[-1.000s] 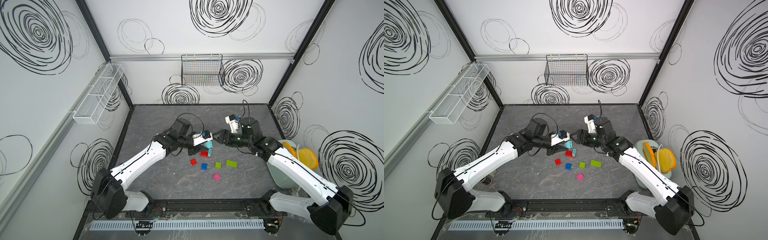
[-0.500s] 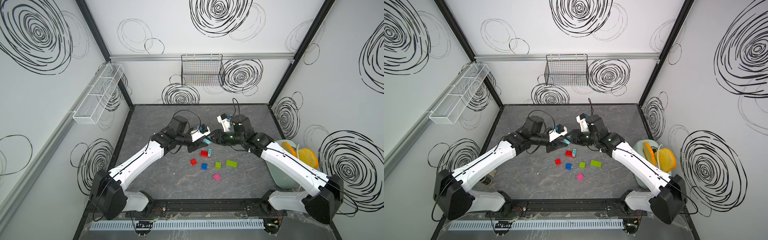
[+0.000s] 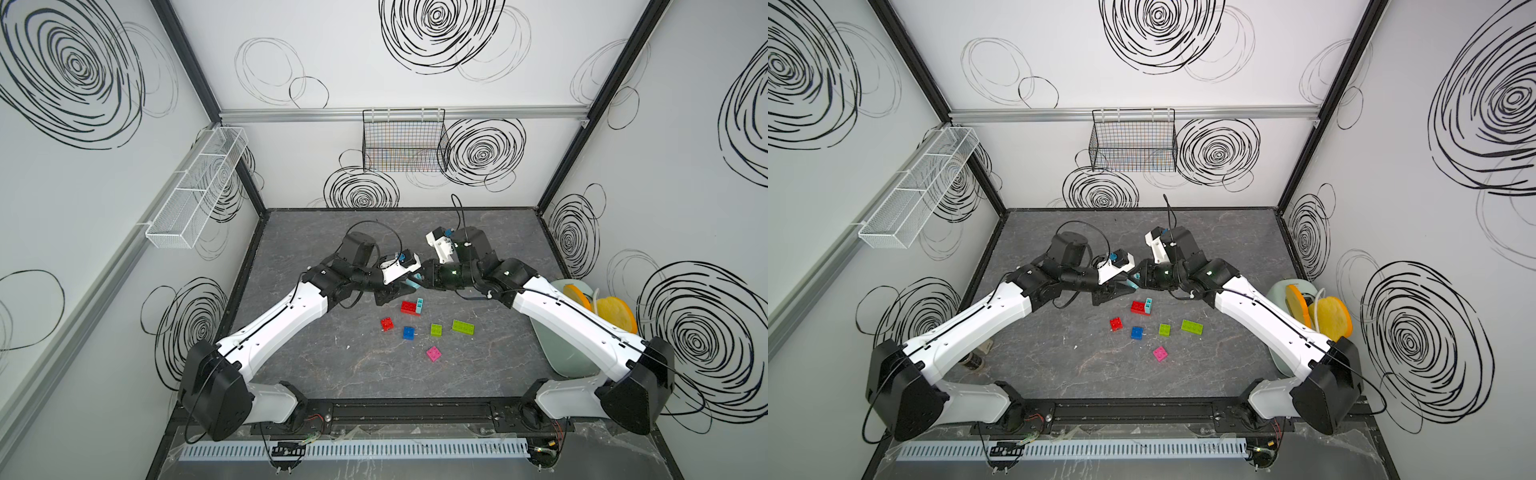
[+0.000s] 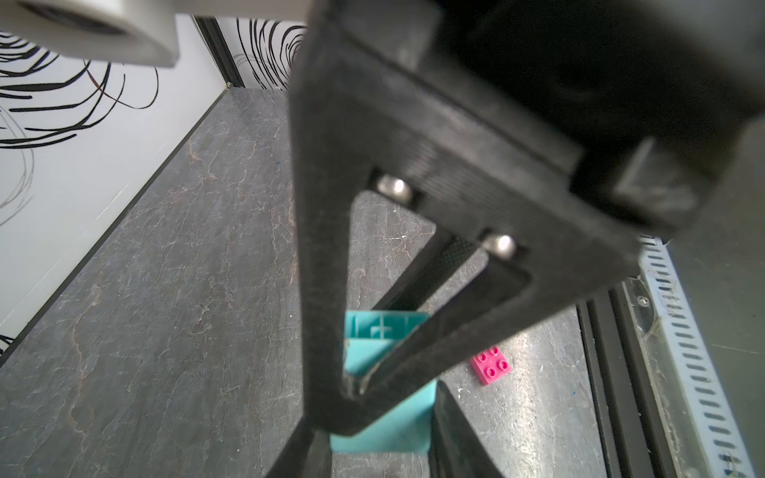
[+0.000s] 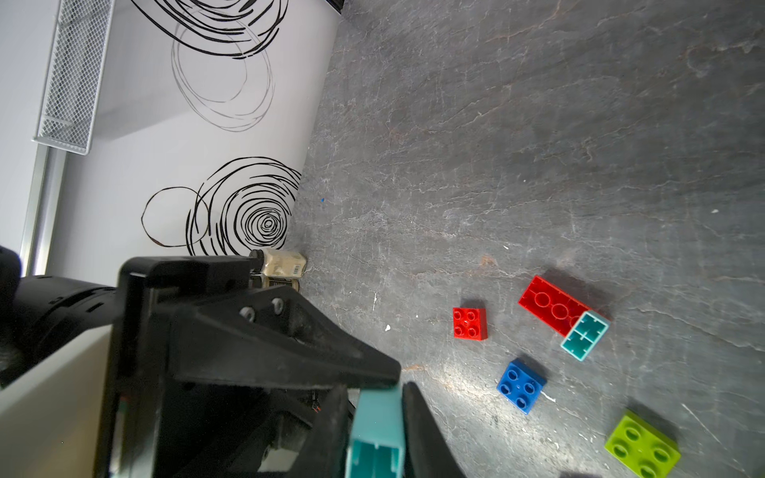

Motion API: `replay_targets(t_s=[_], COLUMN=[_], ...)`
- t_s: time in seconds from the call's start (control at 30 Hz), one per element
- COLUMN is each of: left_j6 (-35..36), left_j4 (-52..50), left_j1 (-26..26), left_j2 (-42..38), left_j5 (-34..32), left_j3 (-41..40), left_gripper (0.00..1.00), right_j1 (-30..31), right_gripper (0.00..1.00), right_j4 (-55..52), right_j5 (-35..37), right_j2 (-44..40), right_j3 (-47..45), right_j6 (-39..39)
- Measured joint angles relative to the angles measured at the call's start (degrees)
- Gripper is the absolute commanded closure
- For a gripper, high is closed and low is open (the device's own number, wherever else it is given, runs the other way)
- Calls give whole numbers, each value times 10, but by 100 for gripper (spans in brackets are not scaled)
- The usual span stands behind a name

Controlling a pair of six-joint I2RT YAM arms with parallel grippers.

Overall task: Assemble a giraffe with lego
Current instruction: Assemble the lego brick with the lego brick.

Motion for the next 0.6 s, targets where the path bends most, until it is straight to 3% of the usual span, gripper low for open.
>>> replay_targets(t_s=[0.17,0.23,0.33,0.37,0.4,0.6], left_j6=[5,7,12,11,9,6], left_j4=[3,4,10,10,11,17], left_j1=[-1,-1,-1,0,3,55], left_j2=[-1,-2,-7,-10,-14,-63], left_j5=[-6,-8,-11,-13,-15,-34], left_j3=[-1,-1,-9,-13,-18,-66], left_gripper=[77,72,33,7,2,2], right_j1=[1,1,5,6,7,20], right_gripper=[94,100,100,100,100,100], right_j4=[-7,-11,-18,-23,-28,-45], right_j5=[7,8,12,16,20,86], right_j2=[1,4,8,9,11,33], right_j3=[5,11,17,18,20,35], right_j6=[8,8,7,6,6,23])
